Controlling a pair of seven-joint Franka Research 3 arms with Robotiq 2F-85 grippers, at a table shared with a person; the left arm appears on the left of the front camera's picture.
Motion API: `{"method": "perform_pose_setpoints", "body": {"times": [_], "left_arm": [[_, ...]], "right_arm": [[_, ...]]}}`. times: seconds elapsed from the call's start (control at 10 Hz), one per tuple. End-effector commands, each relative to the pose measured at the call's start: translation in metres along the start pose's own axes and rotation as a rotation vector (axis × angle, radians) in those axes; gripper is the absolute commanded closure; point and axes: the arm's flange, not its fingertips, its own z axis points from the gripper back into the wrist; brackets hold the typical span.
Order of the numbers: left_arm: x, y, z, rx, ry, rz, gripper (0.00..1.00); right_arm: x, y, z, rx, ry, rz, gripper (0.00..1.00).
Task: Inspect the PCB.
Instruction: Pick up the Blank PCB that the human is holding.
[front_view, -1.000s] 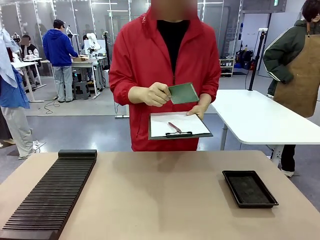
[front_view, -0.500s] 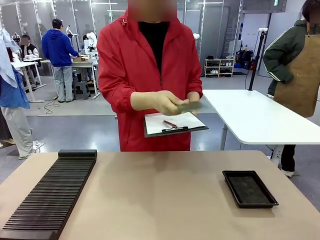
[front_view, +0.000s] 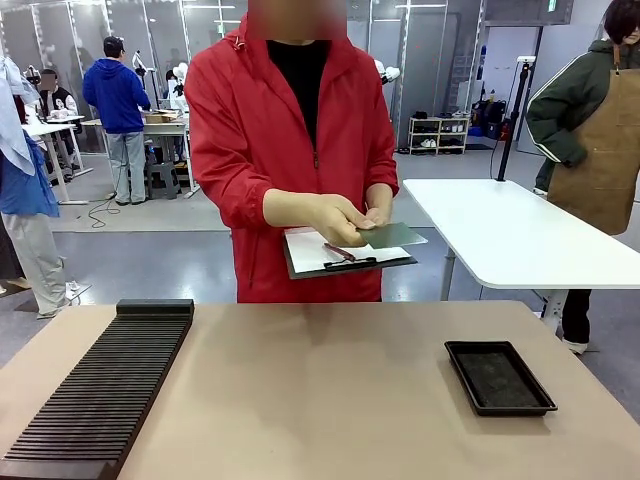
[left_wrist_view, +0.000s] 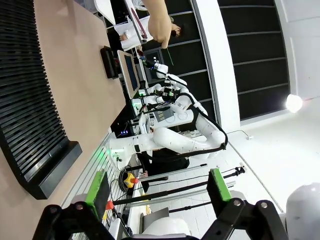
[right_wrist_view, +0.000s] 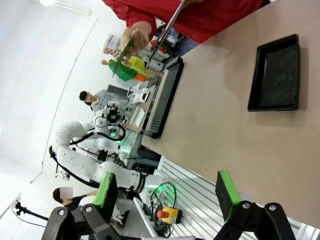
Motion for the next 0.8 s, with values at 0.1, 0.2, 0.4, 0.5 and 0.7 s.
{"method": "perform_pose_setpoints", "body": {"times": [0.1, 0.2, 0.4, 0.5, 0.7], "left_arm": [[-0.002, -0.001, 0.001, 0.002, -0.004, 0.001, 0.0], [-0.002, -0.001, 0.001, 0.002, -0.004, 0.001, 0.0], [-0.002, -0.001, 0.001, 0.002, -0.004, 0.001, 0.0], [-0.002, -0.001, 0.001, 0.002, -0.004, 0.001, 0.0], [-0.002, -0.001, 0.001, 0.002, -0.004, 0.001, 0.0]], "right_arm": [[0.041, 0.055, -0.047, 0.103, 0.185, -0.199, 0.0], [0.054, 0.061, -0.071, 0.041, 0.218, -0.251, 0.0], [0.074, 0.075, -0.124, 0.022, 0.228, -0.304, 0.0], [0.08, 0.082, -0.149, 0.026, 0.237, -0.348, 0.0], [0.086, 0.092, -0.203, 0.029, 0.291, -0.378, 0.0]]}}
